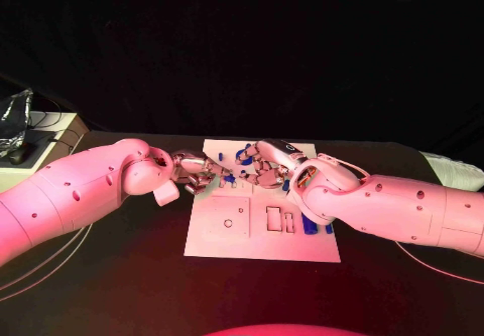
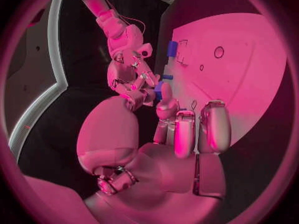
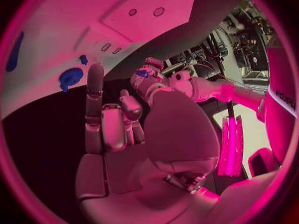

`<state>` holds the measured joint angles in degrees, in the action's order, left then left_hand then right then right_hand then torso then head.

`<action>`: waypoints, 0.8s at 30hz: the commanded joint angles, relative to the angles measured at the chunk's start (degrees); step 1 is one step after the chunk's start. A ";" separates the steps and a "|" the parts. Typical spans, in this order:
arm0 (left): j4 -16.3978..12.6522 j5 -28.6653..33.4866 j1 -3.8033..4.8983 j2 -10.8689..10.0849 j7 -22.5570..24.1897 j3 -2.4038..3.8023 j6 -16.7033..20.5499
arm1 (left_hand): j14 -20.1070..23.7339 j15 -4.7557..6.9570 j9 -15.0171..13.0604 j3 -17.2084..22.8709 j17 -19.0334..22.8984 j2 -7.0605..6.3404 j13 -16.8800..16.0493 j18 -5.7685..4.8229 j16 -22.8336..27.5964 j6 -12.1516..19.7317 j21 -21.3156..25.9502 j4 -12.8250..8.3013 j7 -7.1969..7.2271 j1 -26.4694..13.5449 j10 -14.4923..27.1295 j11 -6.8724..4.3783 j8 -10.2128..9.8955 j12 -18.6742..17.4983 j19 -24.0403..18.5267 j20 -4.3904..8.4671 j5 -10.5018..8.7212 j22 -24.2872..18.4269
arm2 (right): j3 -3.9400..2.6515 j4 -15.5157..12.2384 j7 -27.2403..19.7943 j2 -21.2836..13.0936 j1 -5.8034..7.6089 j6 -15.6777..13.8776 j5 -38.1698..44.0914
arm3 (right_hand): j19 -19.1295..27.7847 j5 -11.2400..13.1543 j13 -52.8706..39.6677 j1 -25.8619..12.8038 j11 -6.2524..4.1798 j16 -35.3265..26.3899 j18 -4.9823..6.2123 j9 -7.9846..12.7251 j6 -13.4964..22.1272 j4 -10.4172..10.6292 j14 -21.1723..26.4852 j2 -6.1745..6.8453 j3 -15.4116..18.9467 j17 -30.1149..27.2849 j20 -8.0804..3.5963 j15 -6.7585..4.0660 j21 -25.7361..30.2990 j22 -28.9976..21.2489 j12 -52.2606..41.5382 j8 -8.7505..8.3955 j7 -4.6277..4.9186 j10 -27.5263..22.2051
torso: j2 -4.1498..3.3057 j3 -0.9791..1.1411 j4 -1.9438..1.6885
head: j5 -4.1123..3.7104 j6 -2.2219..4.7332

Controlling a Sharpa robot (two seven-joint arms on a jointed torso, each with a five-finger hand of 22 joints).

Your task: Assemble the parts on the task board

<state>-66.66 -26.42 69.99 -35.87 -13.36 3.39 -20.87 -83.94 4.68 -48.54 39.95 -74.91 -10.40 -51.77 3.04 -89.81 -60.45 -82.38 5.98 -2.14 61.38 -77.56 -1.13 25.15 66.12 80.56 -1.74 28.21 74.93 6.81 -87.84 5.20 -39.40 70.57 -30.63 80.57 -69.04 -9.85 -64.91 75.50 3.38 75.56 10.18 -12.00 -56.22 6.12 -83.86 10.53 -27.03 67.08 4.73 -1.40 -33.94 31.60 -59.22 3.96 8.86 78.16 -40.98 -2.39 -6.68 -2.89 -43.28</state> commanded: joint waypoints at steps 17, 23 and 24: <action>-2.05 -19.17 0.00 2.51 -5.10 0.03 19.27 | -6.06 0.47 -0.12 8.31 -15.09 -0.34 -0.49 0.10 -0.19 -1.02 -0.49 -8.42 0.50 -0.07 -1.89 -1.37 0.49 0.55 0.72 0.03 3.33 3.34 | -1.17 3.12 -0.76 -6.68 2.91 -9.03 -19.79 | -0.21 -3.52 1.87 1.39 -0.23 -1.77 0.27 -0.19 -0.61 0.08 -0.12 1.22 -0.78 -1.93 -0.02 0.32 1.14 -0.29 2.47 0.41 -0.22 -0.94 | 0.15 0.13 0.14 | 0.34 0.23; -2.73 -25.88 0.00 4.06 -9.13 -0.30 22.75 | -6.06 0.51 -0.12 8.37 -15.09 -0.35 -0.51 0.14 -0.19 -1.08 -0.43 -8.50 0.52 -0.03 -1.96 -1.40 0.50 0.57 0.65 0.06 3.46 3.22 | -1.77 4.50 -4.25 -8.31 4.44 -10.18 -28.48 | 0.97 -4.00 8.38 1.71 -0.12 -6.19 0.23 -0.26 -0.79 -0.18 1.78 1.54 -1.12 -7.20 -0.02 0.56 2.36 -0.61 10.60 0.43 -0.10 -4.26 | 0.13 0.23 0.14 | 0.24 0.26; -2.77 -26.48 0.00 4.26 -9.62 -0.36 22.94 | -6.06 0.51 -0.12 8.37 -15.09 -0.35 -0.51 0.14 -0.19 -1.08 -0.43 -8.50 0.52 -0.03 -1.96 -1.40 0.50 0.57 0.65 0.06 3.46 3.22 | -1.83 4.81 -4.96 -8.40 4.57 -10.16 -29.77 | 1.64 -4.10 12.62 1.80 -0.03 -9.23 0.22 -0.29 -0.85 -0.21 3.10 1.54 -1.36 -10.69 0.02 0.68 3.02 -0.86 15.87 0.44 -0.07 -6.51 | 0.25 0.32 0.10 | 0.24 0.14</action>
<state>-69.20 -46.96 69.99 -31.90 -19.40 3.03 -1.79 -83.96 4.66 -48.63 39.94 -74.91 -11.01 -52.26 3.03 -89.81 -60.46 -82.66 5.96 -2.15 60.77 -77.56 -1.12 25.42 66.39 80.98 -1.74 30.66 74.92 5.05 -83.38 4.03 -47.73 75.00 -38.71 59.02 -67.73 -13.65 -54.01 76.92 3.45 67.55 10.17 -12.24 -56.54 5.89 -81.32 11.94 -28.13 57.78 4.71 -0.76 -31.21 30.86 -45.51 4.19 8.78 72.76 -40.86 -2.19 -6.53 -2.61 -42.98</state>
